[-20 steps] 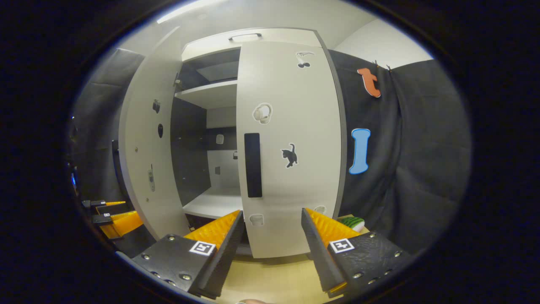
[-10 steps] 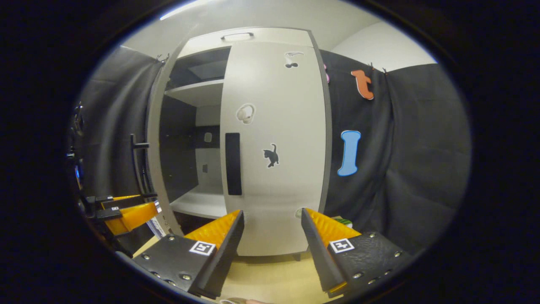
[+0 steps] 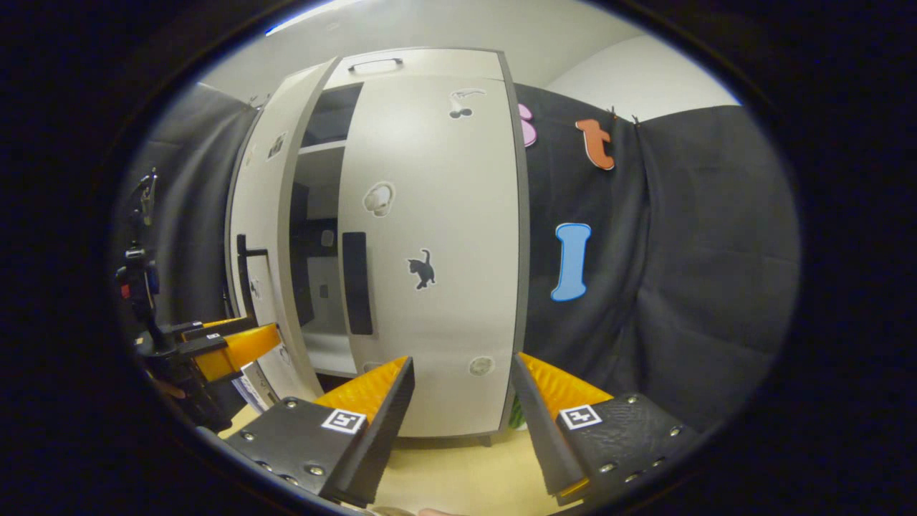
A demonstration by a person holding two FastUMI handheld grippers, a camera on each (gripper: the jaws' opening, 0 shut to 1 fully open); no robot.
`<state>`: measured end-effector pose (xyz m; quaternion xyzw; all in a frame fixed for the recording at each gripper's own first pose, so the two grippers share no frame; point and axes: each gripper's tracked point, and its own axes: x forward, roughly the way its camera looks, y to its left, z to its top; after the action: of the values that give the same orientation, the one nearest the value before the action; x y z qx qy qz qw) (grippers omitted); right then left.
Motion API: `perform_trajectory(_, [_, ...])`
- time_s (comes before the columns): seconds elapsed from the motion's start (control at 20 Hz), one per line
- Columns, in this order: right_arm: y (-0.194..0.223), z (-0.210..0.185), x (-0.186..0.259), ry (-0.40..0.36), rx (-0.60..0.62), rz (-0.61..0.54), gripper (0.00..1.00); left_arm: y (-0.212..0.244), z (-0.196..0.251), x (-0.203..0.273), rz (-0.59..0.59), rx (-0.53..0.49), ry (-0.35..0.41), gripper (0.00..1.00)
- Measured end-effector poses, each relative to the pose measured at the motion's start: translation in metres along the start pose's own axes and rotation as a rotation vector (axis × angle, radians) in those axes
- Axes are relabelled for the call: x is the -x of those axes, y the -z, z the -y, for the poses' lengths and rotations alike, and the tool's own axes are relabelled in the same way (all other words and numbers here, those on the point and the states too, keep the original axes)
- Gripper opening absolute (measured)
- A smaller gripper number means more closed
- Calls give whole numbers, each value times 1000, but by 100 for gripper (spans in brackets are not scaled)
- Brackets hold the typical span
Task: Grasp the bottle in the cabinet with the left hand and place it on the coaster, then close the right door with the right hand and the left door with the left hand.
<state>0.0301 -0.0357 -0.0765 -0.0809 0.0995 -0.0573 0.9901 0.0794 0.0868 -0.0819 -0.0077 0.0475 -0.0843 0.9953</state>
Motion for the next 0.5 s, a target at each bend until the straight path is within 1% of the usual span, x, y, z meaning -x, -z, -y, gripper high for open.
perform_trajectory(0.3, [-3, 13, -7, 17, -5, 9, 80, -3, 6, -17, 6, -25, -15, 100])
perform_trajectory(0.5, [-3, 20, -10, 21, -5, 11, 80, -4, 7, -28, 4, -9, -17, 100])
